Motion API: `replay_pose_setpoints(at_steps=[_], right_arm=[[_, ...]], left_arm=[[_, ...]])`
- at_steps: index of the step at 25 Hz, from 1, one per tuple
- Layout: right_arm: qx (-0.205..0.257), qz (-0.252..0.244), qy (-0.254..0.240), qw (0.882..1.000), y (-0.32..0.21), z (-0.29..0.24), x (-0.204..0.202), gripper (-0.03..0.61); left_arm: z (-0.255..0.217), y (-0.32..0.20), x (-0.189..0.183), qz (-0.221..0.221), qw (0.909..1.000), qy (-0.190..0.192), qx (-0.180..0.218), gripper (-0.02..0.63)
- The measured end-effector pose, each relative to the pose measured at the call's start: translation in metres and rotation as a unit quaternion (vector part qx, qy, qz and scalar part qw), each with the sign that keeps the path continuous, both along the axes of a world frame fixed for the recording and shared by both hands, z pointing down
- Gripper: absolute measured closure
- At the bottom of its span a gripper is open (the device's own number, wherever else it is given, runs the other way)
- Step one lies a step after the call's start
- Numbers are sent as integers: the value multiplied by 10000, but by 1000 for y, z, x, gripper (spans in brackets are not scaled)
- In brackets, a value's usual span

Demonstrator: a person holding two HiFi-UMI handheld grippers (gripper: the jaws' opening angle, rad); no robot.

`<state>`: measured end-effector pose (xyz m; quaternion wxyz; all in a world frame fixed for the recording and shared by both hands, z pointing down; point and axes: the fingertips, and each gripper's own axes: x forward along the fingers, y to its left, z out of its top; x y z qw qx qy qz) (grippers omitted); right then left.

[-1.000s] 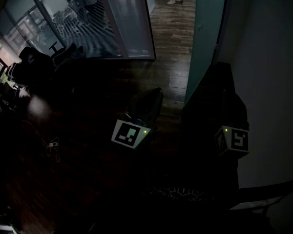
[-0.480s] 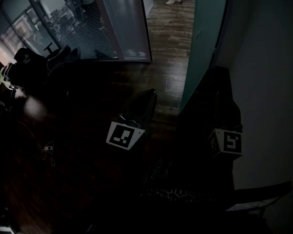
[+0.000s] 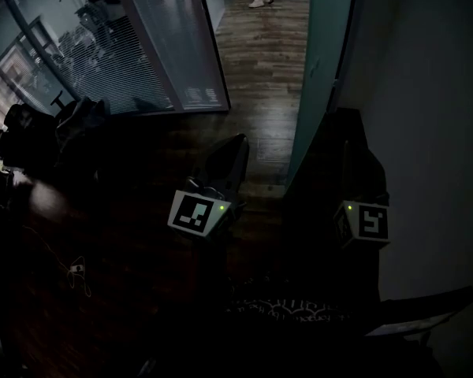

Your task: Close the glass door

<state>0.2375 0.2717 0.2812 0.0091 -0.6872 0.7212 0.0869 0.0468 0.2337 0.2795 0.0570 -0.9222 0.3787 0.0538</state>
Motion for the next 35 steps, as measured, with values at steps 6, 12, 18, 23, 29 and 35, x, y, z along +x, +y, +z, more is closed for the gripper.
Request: replay_pose_setpoints(at_steps=[6,12,18,23,29,35], right_arm=[[-6,125,-51,9999,-40,-1,1,575],[-41,222,-108,9997,-63,4,2,575],[-78,155,-143,9997,-94,9,6,575],[-39,32,-63,10000,-127,8,16,575],[-30,-78,-84,9999,-165,7,26,575],[-62,-124,-129,9998,-191,10,35,575]], left_arm=[[2,-42,-4,91,9999,-40,-64,612],[8,-65,-13,56,9999,-39,-134,612],[14,-93,-9,14,9998,-54,-182,612],[13,-120,3,-48,9999,-82,-123,612],[4,-151,14,-142,9998,-96,-41,612],[6,-174,25,-167,9998,-100,-46,612]])
